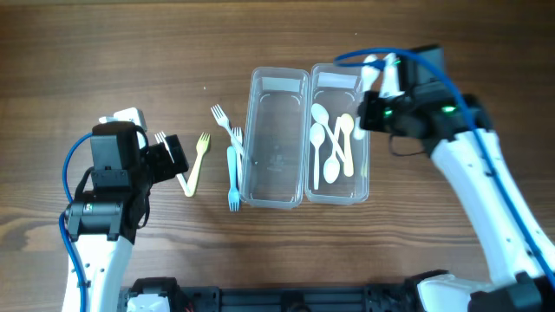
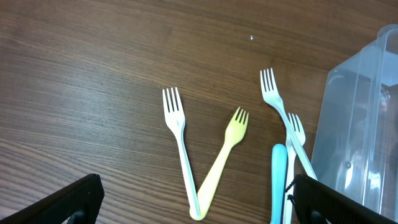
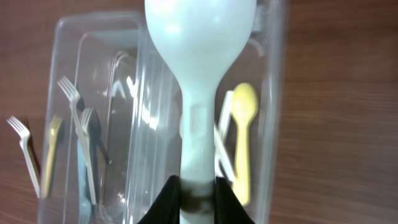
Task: Pack container
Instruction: 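Grasp the last white spoon with the right gripper and place it in the right container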
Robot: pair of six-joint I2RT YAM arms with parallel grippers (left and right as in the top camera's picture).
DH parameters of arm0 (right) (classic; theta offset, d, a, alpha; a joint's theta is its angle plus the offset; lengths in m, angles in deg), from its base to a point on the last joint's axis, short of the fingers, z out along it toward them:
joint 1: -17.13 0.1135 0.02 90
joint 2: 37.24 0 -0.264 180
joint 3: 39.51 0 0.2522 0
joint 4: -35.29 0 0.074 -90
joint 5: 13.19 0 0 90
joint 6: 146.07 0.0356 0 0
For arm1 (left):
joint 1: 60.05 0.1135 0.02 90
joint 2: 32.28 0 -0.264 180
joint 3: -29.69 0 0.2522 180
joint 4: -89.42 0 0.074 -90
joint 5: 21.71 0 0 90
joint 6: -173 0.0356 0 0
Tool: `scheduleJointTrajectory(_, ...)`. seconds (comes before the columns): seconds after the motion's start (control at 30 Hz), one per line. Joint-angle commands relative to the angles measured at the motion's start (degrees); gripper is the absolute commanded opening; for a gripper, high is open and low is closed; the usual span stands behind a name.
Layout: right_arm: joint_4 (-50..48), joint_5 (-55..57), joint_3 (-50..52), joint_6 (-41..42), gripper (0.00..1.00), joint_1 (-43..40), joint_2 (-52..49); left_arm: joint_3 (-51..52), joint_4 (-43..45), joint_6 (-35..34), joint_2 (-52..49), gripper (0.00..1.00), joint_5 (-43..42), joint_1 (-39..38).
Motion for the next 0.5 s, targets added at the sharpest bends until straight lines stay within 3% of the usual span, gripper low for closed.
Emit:
scheduleJointTrajectory(0.0,-3.72,-0.46,5.40,2.08,0.04,5.01,-5.75,-1.18,0.13,0.94,0.07,1.00,0.76,-0.33)
scheduleJointTrajectory(0.1,-6.21,1.16,6.36,2.01,0.05,7.85,-11.02,-1.18,0.13,0.94,0.07,1.00,0.76,-0.33)
scheduleJointTrajectory(0.2,-8.81,1.53,6.03,-1.73,0.17,7.91,-12.15,-1.18,0.13,0.94,0.07,1.00,0.76,-0.33)
scheduleJointTrajectory(0.23,-8.76,1.73,5.03,-3.26,0.24,7.78,-11.23,-1.18,0.13,0.94,0.07,1.00,0.76,-0.33)
scheduleJointTrajectory(0.27,-8.31,1.73,3.39,-5.20,0.41,7.74,-9.33,-1.18,0.13,0.94,0.04,1.00,0.76,-0.33)
scheduleJointTrajectory(0.37,-7.96,2.16,0.11,-7.63,0.65,6.75,-2.99,-1.18,0.11,0.94,0.04,1.00,0.76,-0.33)
scheduleJointTrajectory(0.47,-6.75,3.21,-2.89,-11.06,0.70,5.60,3.69,-1.18,0.13,0.94,0.07,1.00,0.76,-0.33)
